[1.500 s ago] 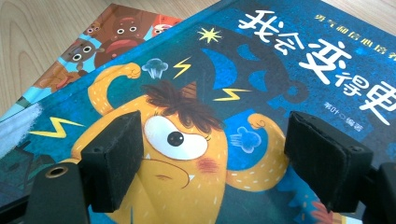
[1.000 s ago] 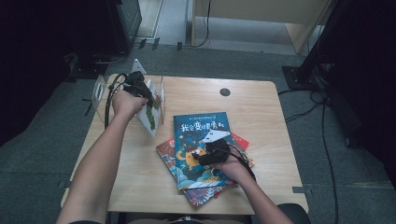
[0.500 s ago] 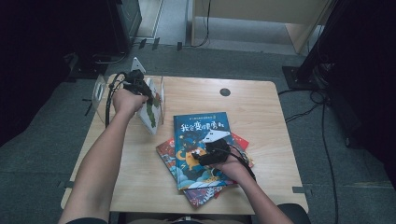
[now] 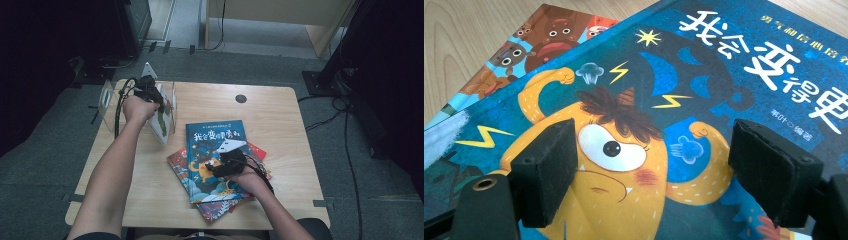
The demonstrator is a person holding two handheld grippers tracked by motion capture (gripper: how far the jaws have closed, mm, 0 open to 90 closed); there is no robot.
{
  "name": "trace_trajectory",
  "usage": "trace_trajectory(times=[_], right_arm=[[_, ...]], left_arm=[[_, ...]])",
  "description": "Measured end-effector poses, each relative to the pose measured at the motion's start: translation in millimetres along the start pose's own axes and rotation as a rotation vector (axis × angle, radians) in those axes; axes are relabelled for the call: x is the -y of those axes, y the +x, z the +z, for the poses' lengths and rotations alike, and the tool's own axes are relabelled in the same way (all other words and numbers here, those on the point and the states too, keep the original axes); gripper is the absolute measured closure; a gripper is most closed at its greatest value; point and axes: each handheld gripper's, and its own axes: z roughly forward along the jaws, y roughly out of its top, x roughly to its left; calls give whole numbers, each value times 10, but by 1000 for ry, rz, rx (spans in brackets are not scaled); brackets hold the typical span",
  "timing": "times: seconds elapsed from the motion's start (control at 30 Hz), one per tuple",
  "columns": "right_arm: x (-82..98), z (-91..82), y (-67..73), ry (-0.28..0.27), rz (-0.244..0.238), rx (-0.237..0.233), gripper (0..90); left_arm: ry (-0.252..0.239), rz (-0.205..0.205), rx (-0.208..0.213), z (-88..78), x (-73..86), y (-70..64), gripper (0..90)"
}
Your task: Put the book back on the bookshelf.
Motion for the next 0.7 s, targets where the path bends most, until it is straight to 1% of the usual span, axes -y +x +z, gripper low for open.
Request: trace_trajectory(times=[0.2,0.23,0.27,0.3,0.33,0.4,0.47,0.5,0.57,0.7], right_arm=[[0,0,0,0,0,0,199],[0,0,0,0,0,0,198],[0,0,0,0,0,0,199],[0,0,0,0,0,0,199],[0,0,0,0,0,0,199],[0,0,0,0,0,0,199],[0,0,0,0,0,0,199],[0,0,0,0,0,0,199],[0,0,0,0,0,-1,199],[0,0,0,0,0,0,199]], left_arm=[[0,-3,2,20,-18,-27,773],[1,5,0,23,-22,-29,773],[1,5,0,23,-22,-29,773],[9,7,-10,33,-30,-32,773],[3,4,-13,42,-33,-33,773],[6,-2,-8,55,-41,-32,773],[6,3,-6,55,-47,-35,773],[1,-3,-5,56,-48,-46,773],[3,3,-5,55,-53,-51,773],[3,1,-11,65,-65,-56,772]])
